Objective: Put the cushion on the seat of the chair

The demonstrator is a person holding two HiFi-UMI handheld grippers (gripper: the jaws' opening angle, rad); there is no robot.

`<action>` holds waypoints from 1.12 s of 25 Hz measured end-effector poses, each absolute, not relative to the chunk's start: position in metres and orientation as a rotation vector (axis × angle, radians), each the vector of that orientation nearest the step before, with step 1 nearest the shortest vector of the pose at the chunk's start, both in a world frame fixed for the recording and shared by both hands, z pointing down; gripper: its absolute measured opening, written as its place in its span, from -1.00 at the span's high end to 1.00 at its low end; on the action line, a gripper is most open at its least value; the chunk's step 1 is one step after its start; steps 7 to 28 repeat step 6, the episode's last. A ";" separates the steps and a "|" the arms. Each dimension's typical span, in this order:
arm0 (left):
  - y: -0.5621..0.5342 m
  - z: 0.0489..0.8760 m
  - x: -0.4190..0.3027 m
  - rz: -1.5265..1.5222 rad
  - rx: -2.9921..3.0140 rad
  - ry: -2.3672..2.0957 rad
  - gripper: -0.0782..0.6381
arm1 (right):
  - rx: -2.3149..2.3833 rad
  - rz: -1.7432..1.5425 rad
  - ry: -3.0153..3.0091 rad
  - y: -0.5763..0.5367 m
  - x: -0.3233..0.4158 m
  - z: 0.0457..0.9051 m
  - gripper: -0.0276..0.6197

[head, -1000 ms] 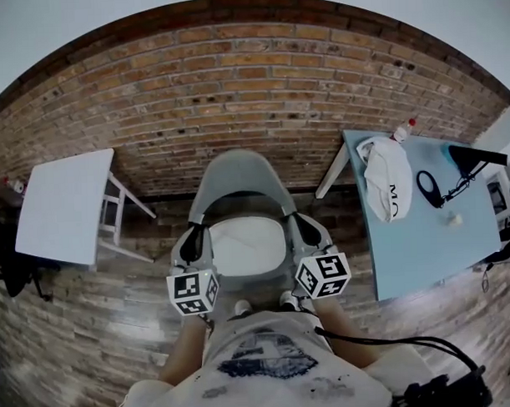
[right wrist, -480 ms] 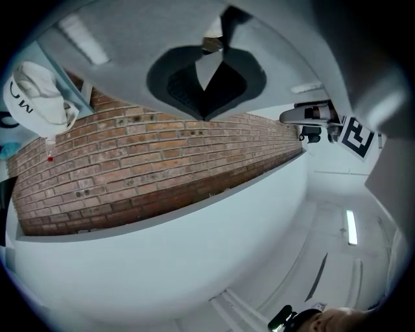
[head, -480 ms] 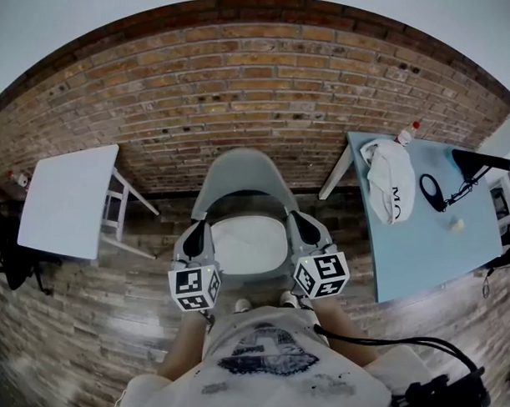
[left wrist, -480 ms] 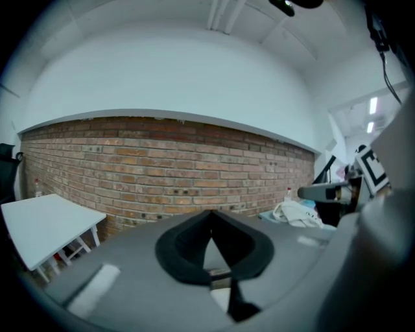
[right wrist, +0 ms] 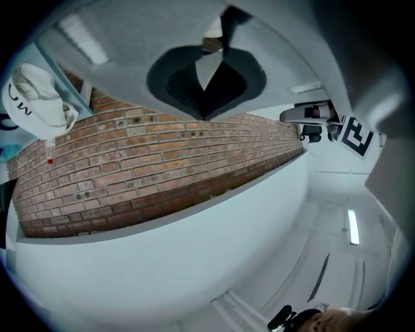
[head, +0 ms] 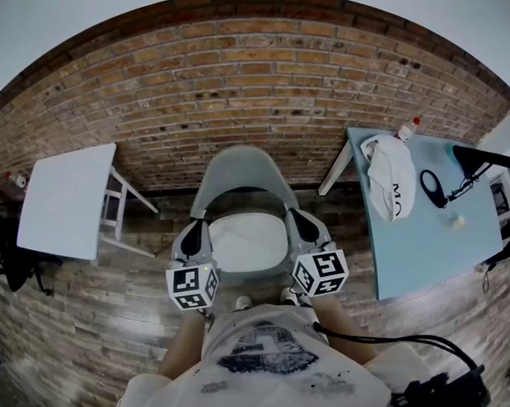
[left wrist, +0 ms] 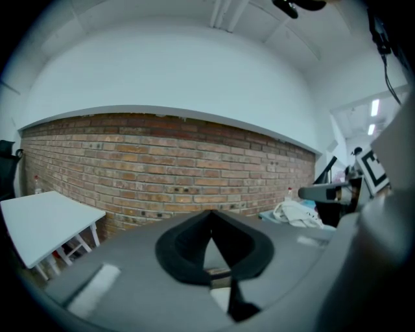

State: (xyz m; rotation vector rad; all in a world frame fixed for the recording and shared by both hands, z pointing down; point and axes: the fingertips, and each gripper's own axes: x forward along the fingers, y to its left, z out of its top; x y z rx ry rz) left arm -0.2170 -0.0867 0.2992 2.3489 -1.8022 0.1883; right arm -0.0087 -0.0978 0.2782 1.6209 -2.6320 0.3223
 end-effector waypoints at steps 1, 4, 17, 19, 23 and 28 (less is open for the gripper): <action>-0.087 0.299 -0.217 0.189 2.352 -1.802 0.81 | 1.621 0.324 -2.631 -0.098 -0.009 0.279 0.92; -0.089 0.298 -0.216 0.189 2.357 -1.797 0.81 | 1.622 0.327 -2.629 -0.100 -0.008 0.279 0.92; -0.090 0.298 -0.216 0.189 2.358 -1.795 0.81 | 1.622 0.328 -2.628 -0.101 -0.008 0.279 0.92; -0.090 0.298 -0.216 0.189 2.358 -1.795 0.81 | 1.622 0.328 -2.628 -0.101 -0.008 0.279 0.92; -0.090 0.298 -0.216 0.189 2.358 -1.795 0.81 | 1.622 0.328 -2.628 -0.101 -0.008 0.279 0.92; -0.090 0.298 -0.216 0.189 2.358 -1.795 0.81 | 1.622 0.328 -2.628 -0.101 -0.008 0.279 0.92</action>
